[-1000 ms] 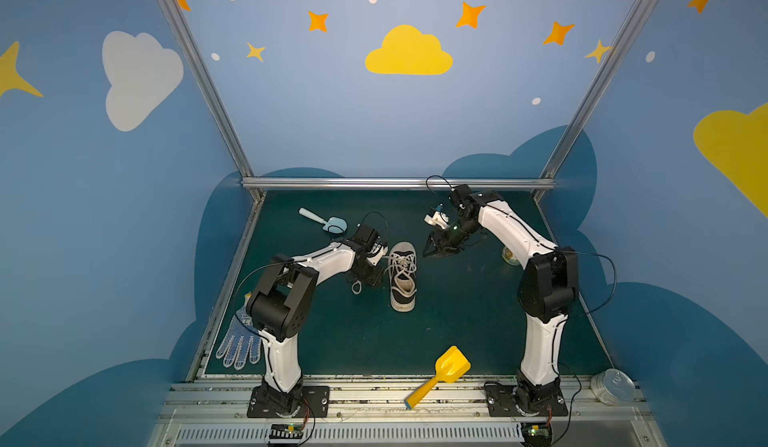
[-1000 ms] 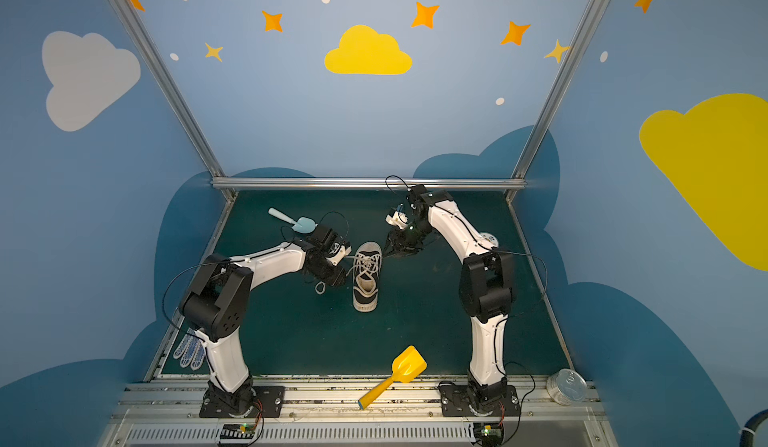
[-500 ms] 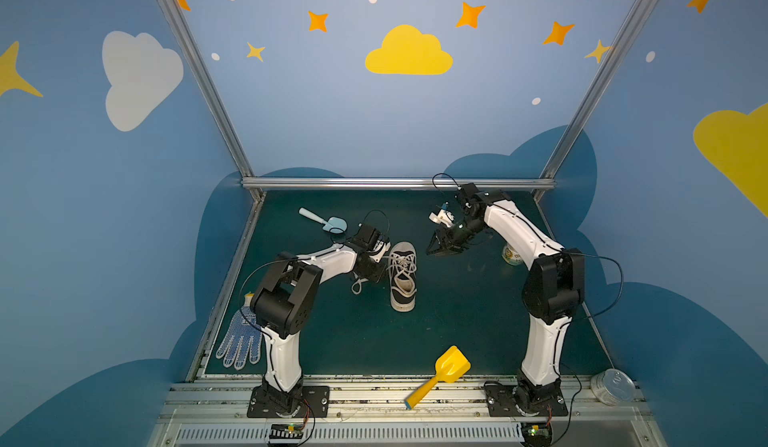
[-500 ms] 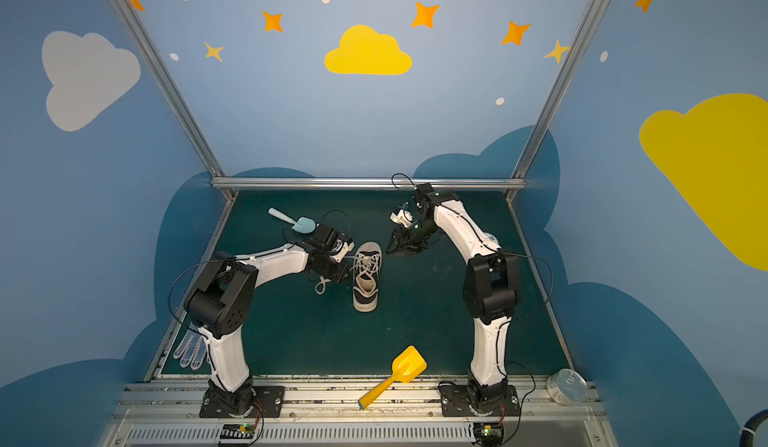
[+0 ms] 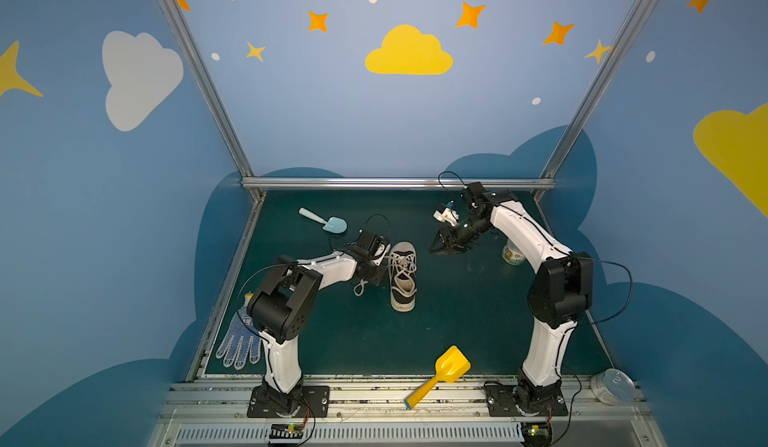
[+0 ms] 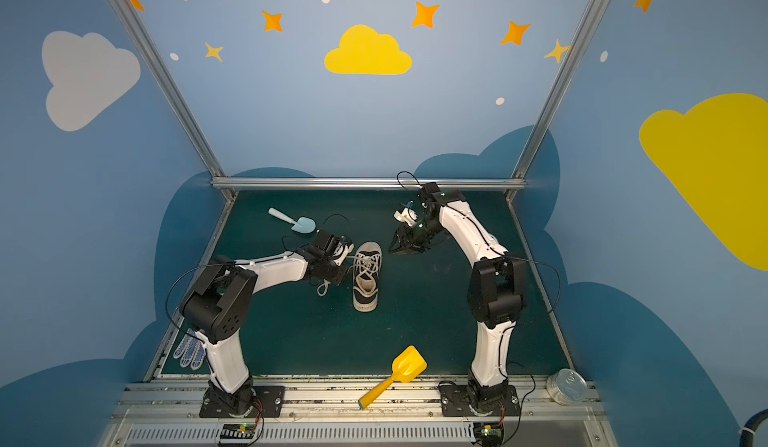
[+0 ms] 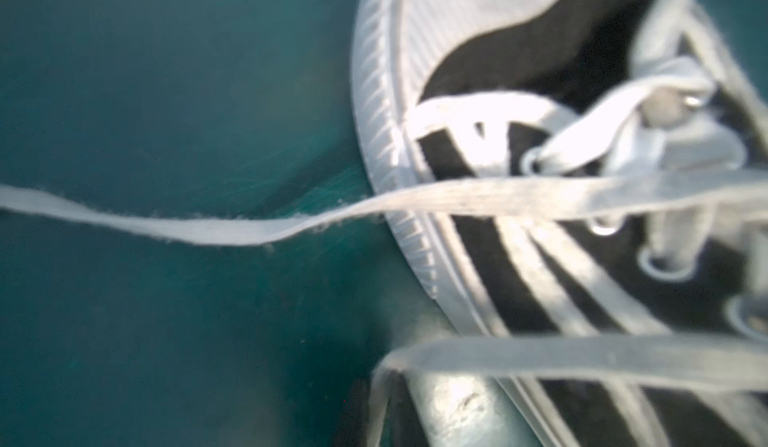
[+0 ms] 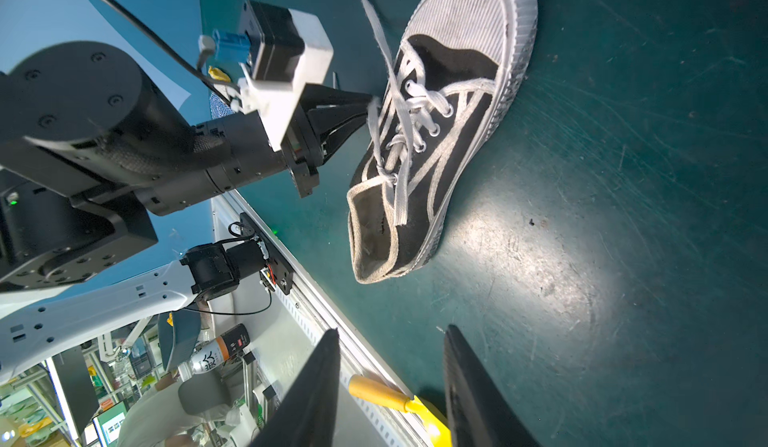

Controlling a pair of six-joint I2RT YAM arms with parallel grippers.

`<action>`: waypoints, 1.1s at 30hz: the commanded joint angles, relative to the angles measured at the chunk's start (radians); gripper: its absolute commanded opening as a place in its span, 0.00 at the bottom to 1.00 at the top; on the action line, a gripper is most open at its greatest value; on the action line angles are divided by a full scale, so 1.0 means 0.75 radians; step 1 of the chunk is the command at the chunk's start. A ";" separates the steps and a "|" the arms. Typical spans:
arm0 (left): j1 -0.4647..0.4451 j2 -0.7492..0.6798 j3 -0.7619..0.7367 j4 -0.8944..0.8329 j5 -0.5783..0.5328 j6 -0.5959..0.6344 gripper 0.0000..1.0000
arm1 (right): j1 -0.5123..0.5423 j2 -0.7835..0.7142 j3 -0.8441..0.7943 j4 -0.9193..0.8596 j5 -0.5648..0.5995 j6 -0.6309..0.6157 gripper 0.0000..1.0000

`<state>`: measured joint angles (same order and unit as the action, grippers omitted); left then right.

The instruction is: Tie the shoes

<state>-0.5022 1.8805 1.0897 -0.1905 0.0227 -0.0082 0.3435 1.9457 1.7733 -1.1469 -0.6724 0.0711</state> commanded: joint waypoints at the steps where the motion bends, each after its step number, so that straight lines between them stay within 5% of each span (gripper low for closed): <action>1: -0.024 0.005 -0.050 -0.084 0.027 -0.013 0.05 | -0.008 -0.064 -0.022 0.018 -0.018 0.013 0.41; 16: -0.020 -0.293 0.000 -0.272 0.064 -0.092 0.03 | -0.010 -0.072 -0.049 0.044 -0.042 0.022 0.40; 24: 0.029 -0.532 -0.108 -0.096 0.199 -0.248 0.03 | -0.010 -0.062 -0.060 0.071 -0.076 0.035 0.40; 33: 0.039 -0.361 0.065 -0.209 0.321 -0.184 0.03 | -0.010 -0.046 -0.057 0.071 -0.084 0.036 0.40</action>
<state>-0.4774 1.5875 1.1088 -0.3134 0.1902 -0.1562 0.3408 1.9293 1.7370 -1.0954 -0.7197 0.0978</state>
